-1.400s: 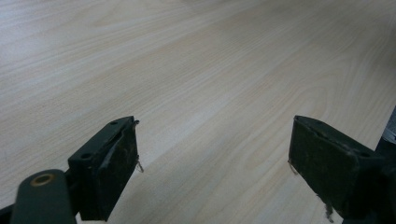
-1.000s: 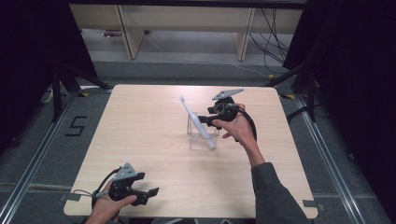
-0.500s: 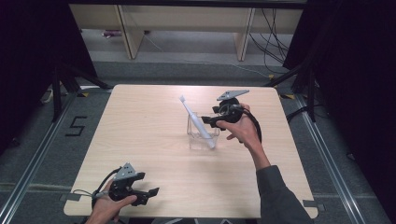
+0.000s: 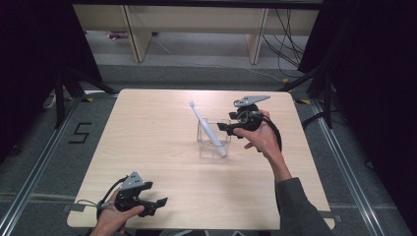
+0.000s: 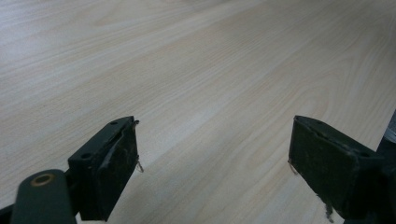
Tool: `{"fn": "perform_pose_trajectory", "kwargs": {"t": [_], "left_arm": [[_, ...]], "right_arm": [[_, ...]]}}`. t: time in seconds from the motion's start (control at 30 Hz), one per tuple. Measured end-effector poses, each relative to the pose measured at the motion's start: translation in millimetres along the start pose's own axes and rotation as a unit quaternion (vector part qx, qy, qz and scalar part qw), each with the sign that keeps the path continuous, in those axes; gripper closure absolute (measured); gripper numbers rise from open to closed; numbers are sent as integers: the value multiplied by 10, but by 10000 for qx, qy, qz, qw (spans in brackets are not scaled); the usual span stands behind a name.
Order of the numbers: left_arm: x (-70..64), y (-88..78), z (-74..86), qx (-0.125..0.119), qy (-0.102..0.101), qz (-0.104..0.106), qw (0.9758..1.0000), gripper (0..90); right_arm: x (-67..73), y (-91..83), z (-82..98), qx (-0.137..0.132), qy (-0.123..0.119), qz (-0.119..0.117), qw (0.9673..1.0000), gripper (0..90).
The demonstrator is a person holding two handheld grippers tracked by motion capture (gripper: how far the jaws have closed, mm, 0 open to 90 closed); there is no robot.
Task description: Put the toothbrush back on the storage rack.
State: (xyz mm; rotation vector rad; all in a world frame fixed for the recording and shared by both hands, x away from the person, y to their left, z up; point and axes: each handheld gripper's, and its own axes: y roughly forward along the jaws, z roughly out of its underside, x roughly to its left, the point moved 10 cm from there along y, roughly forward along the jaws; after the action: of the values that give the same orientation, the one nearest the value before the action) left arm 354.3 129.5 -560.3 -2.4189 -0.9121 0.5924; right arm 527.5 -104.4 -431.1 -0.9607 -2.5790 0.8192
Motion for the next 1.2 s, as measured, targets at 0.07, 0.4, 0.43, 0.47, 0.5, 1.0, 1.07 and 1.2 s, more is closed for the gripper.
{"fn": "perform_pose_trajectory", "kwargs": {"t": [0.07, 0.4, 0.43, 0.47, 0.5, 1.0, 1.07, 1.2], "left_arm": [[1, 0, 0, 6, 7, 19, 10000, 150], [1, 4, 2, -2, -7, -12, 10000, 150], [2, 3, 2, -3, -2, -2, 10000, 149], [8, -1, 4, 17, 19, -9, 10000, 149], [10, -2, 5, 21, 16, -13, 10000, 149], [4, 6, 2, 0, -5, -29, 10000, 150], [5, 4, -2, -7, 5, -28, 10000, 149], [4, 0, -2, -10, 10, -19, 10000, 149]], "right_arm": [[-31, -19, -2, -74, -43, 52, 10000, 352], [-20, -85, 58, -137, 81, 45, 9999, 351], [-41, -82, 49, -211, -33, 79, 9997, 351], [-25, -101, 61, -174, 31, 59, 9998, 351], [-19, -110, 67, -178, 36, 61, 9998, 350], [-1, -297, 252, -261, -82, 134, 9995, 343], [23, -323, 268, -245, 57, 101, 9996, 344], [8, -382, 269, -322, -20, 199, 9993, 344]]}}
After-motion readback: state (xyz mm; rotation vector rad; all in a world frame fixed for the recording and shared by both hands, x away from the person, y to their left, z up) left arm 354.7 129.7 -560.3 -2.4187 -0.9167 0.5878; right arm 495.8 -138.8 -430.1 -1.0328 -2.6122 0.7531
